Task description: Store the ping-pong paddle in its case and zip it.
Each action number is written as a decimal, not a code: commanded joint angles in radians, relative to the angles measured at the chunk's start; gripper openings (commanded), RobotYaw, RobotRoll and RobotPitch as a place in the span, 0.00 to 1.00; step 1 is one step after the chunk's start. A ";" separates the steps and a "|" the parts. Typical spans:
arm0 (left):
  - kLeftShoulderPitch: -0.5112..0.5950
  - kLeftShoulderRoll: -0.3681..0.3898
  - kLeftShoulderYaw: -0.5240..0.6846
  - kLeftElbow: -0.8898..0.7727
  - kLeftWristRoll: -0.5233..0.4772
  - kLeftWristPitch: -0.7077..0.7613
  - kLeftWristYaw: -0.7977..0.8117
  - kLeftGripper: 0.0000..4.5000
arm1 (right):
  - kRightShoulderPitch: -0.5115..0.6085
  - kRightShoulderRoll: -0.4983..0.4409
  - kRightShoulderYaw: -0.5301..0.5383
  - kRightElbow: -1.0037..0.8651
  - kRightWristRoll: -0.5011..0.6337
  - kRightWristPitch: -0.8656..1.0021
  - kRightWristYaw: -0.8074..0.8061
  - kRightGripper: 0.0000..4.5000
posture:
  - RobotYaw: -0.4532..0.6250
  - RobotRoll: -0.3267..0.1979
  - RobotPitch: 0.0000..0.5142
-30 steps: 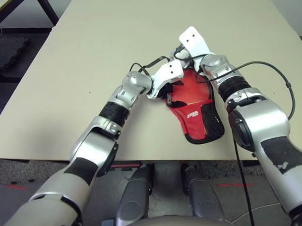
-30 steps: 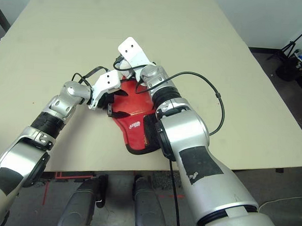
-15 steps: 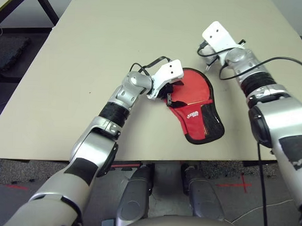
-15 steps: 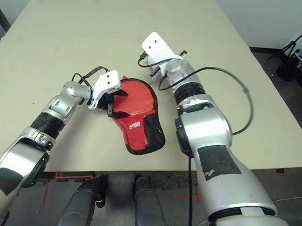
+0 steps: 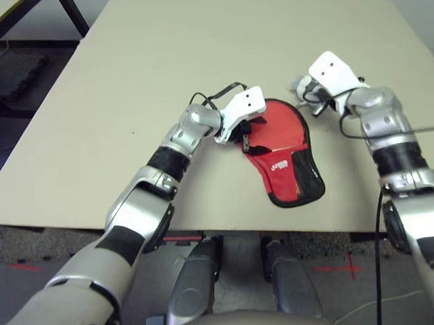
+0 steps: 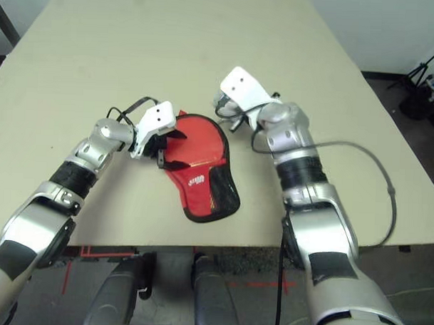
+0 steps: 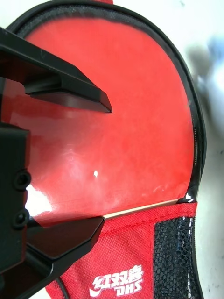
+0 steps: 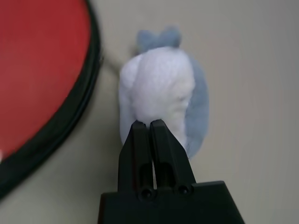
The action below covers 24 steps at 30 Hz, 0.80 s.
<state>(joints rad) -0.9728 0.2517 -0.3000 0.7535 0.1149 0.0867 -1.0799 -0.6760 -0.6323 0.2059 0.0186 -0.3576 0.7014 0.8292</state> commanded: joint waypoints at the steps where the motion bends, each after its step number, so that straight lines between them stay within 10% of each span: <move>1: 0.022 -0.003 -0.042 0.070 0.049 0.005 0.028 1.00 | 0.082 -0.063 -0.007 -0.176 0.028 0.144 0.064 0.00 | 0.33 0.62 0.42; 12: 0.021 -0.004 -0.046 0.101 0.052 -0.017 0.021 1.00 | 0.217 -0.309 -0.030 -0.571 0.186 0.475 0.183 0.00 | 0.30 0.62 0.44; 24: 0.007 -0.014 -0.048 0.142 0.058 -0.041 0.017 1.00 | 0.236 -0.618 -0.050 -0.889 0.623 0.728 0.388 0.00 | 0.27 0.62 0.44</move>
<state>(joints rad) -0.9981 0.2356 -0.3013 0.8359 0.1177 0.0289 -1.0795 -0.4538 -1.2254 0.1681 -0.8378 0.2040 1.4207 1.1871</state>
